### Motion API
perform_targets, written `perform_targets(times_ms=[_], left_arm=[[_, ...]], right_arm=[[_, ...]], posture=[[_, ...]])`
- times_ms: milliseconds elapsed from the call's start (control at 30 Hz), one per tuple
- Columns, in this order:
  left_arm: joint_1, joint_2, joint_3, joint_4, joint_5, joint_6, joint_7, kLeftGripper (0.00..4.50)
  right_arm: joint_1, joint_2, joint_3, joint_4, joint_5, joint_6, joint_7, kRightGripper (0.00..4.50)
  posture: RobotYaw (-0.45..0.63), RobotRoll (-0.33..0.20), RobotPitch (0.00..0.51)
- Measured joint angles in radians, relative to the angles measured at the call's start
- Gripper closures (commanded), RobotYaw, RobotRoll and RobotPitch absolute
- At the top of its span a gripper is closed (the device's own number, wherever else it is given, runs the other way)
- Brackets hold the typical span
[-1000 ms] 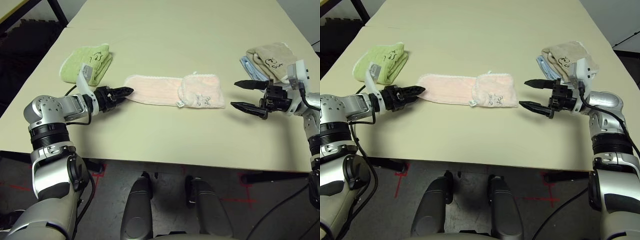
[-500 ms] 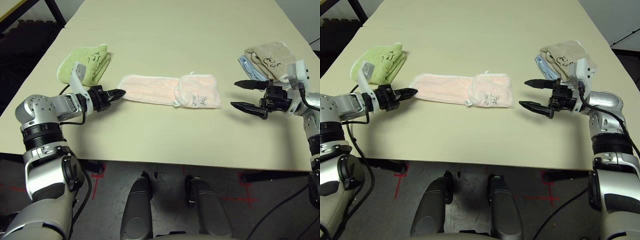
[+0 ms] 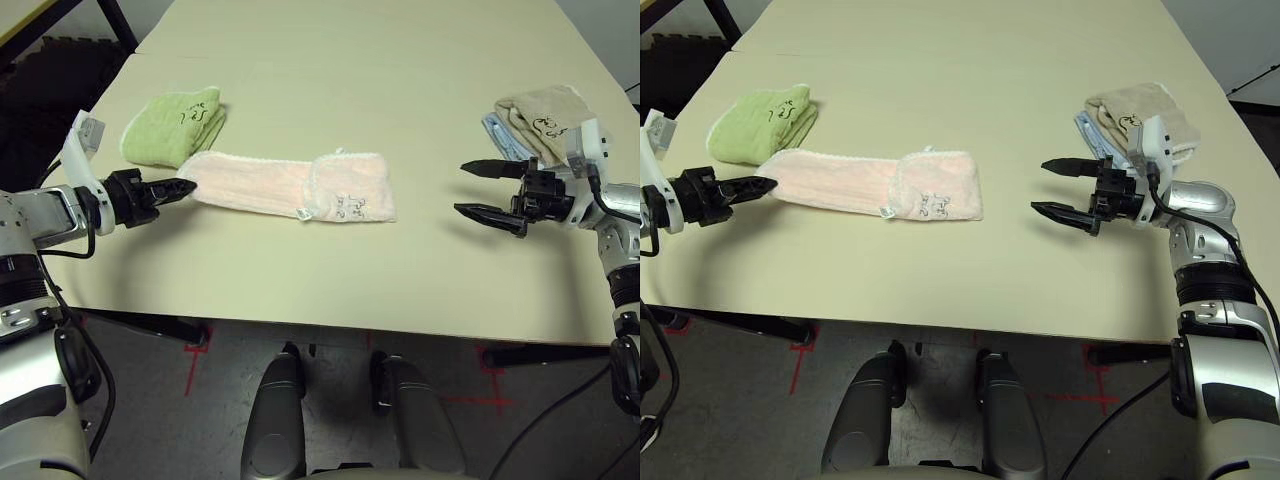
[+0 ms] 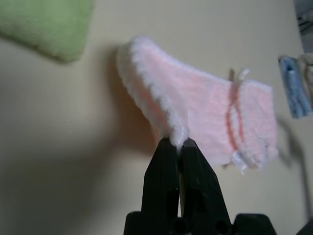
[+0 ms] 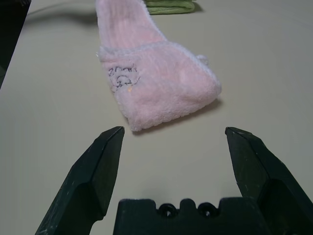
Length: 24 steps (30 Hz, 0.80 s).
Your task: Fold the towel and set it aside.
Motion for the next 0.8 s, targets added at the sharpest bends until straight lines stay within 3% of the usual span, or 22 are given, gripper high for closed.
perform_targets(times_ms=[133, 367, 800], left_arm=[[-0.089, -0.057, -0.008, -0.069, -0.048, 0.047, -0.014, 4.47], [-0.194, -0.232, -0.018, -0.163, -0.125, 0.142, -0.01, 4.47], [-0.208, -0.349, -0.035, -0.193, -0.136, 0.154, 0.019, 4.47]], right_arm=[[-0.009, 0.006, 0.006, 0.01, -0.005, -0.005, -0.002, 0.0], [-0.047, 0.034, 0.008, 0.049, -0.02, -0.027, -0.022, 0.0], [-0.09, 0.077, 0.026, 0.108, -0.038, -0.052, -0.055, 0.0]], posture=[[0.06, 0.0, 0.18], [0.05, 0.0, 0.179], [0.05, 0.0, 0.175]])
